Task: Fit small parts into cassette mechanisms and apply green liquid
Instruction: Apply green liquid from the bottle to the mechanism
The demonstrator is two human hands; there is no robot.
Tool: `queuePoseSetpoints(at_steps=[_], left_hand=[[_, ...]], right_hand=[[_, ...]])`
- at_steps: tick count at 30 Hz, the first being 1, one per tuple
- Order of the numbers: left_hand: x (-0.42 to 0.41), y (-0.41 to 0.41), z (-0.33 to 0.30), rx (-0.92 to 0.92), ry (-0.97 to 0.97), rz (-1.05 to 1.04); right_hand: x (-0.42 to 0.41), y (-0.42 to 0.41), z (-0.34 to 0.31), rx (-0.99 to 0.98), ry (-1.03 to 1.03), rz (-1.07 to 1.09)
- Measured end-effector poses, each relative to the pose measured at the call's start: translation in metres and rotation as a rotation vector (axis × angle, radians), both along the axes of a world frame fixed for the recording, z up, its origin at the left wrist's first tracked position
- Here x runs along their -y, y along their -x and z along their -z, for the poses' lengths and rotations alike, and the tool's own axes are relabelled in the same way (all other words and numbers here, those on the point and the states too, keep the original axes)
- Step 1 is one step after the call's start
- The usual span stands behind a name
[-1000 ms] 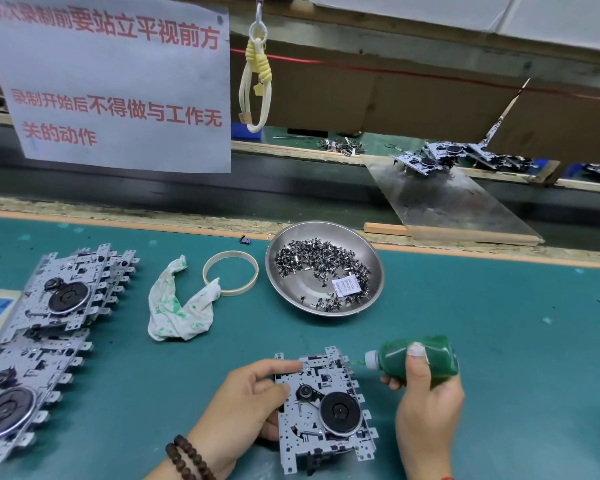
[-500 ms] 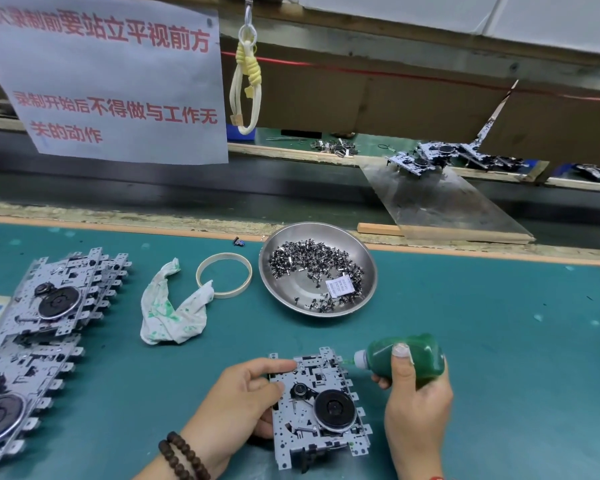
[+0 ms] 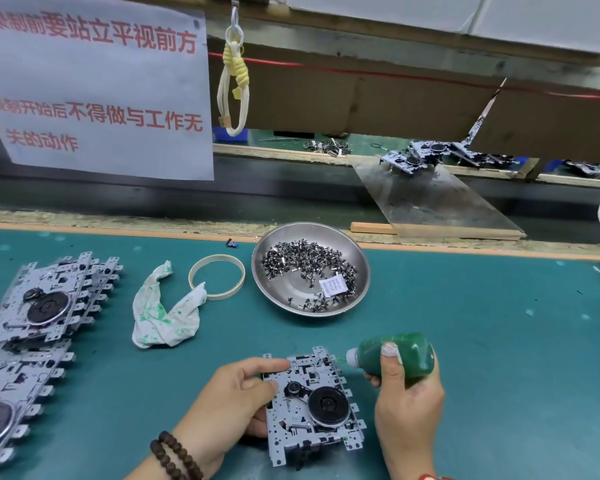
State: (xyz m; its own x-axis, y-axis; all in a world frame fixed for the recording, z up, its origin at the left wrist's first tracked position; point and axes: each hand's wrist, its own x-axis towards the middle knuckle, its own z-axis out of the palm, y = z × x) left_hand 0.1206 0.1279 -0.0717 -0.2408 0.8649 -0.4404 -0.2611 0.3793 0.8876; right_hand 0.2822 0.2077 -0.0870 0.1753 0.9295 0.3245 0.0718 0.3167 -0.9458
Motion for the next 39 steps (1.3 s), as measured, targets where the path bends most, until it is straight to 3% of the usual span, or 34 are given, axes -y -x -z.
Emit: queuePoseSetpoints(at_steps=[39], left_hand=[[0.0002, -0.0023, -0.0037, 0.014, 0.001, 0.013]], right_hand=[[0.0026, -0.0015, 0.0024, 0.033, -0.033, 0.034]])
